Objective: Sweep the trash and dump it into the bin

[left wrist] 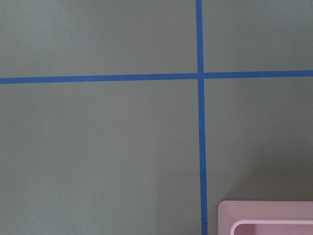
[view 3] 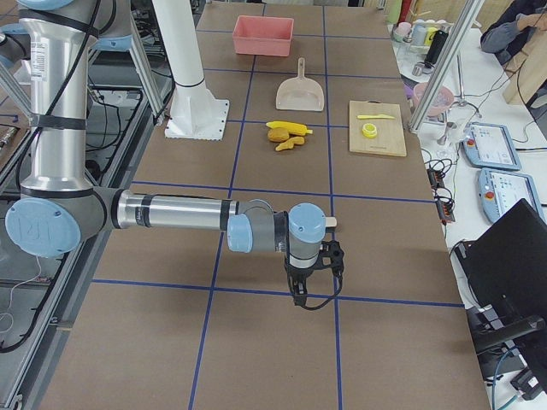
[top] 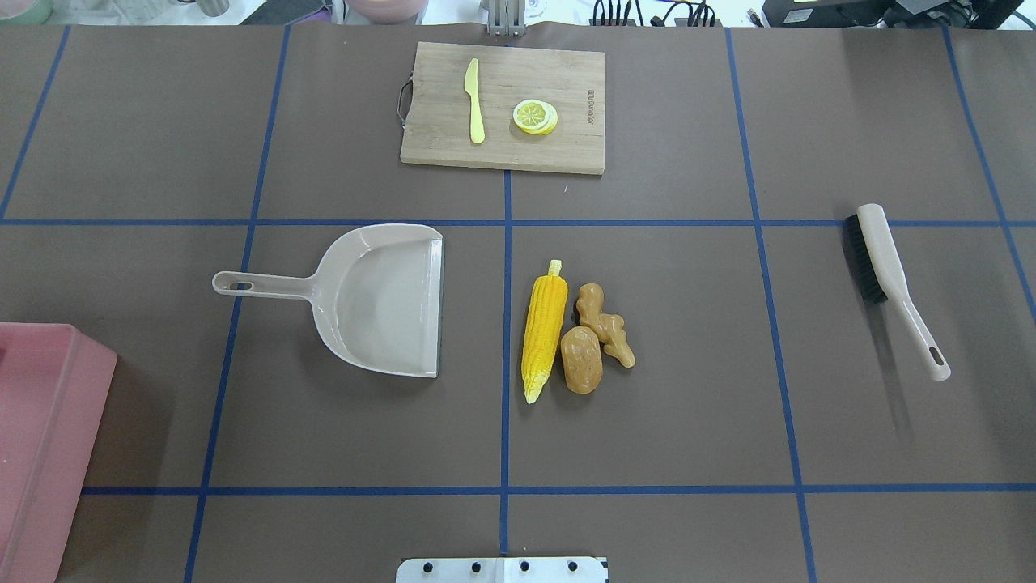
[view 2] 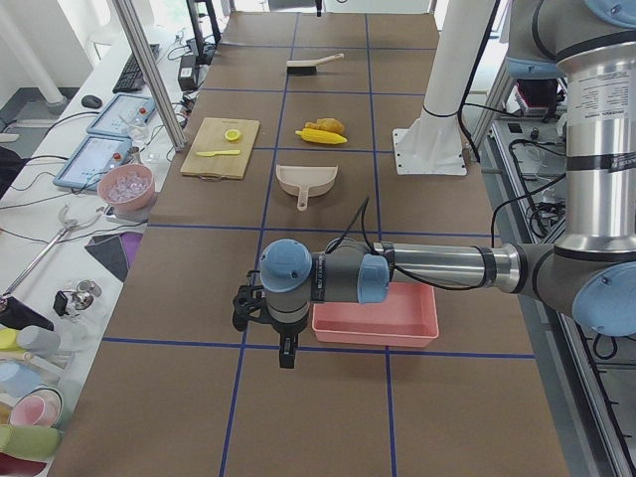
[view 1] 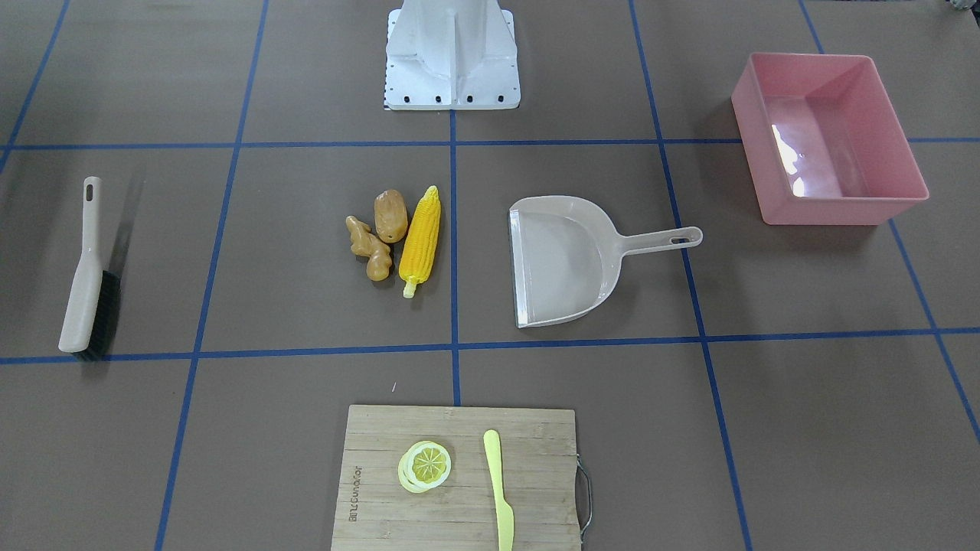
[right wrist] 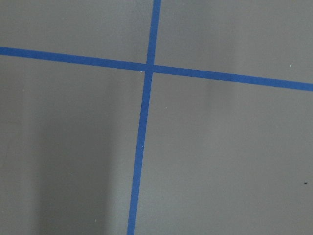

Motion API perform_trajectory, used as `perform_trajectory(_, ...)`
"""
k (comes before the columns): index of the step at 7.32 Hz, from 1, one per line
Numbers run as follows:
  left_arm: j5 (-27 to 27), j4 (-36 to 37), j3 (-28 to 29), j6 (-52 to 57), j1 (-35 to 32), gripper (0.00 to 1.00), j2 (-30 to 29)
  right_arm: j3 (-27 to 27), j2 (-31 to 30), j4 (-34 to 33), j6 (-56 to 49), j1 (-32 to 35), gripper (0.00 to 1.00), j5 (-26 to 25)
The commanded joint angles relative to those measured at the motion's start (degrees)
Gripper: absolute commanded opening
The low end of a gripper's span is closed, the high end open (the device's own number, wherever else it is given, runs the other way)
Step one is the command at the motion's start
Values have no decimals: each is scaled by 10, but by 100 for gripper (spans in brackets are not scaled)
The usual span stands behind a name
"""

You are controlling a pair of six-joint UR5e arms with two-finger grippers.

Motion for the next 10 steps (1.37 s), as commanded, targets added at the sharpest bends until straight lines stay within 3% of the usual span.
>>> perform_trajectory(1,0,0,-1,0,0,98,0,-24,0,31,0,0,100,1)
perform_trajectory(4,-2,4,-1,0,0,98,0,-19,-1,32,5,0,100,18)
perform_trajectory(6,-3,4,0,0,0,98,0,-99,28,59,3,-1,100,25)
perform_trajectory(7,-3,3,1,0,0,98,0,-94,38,106,11,-1,100,26)
perform_trajectory(9,-3,3,-2,0,0,98,0,-47,26,108,78,-3,100,62)
perform_trajectory(10,-3,3,-3,0,-1,98,0,3,-2,107,101,-33,100,61)
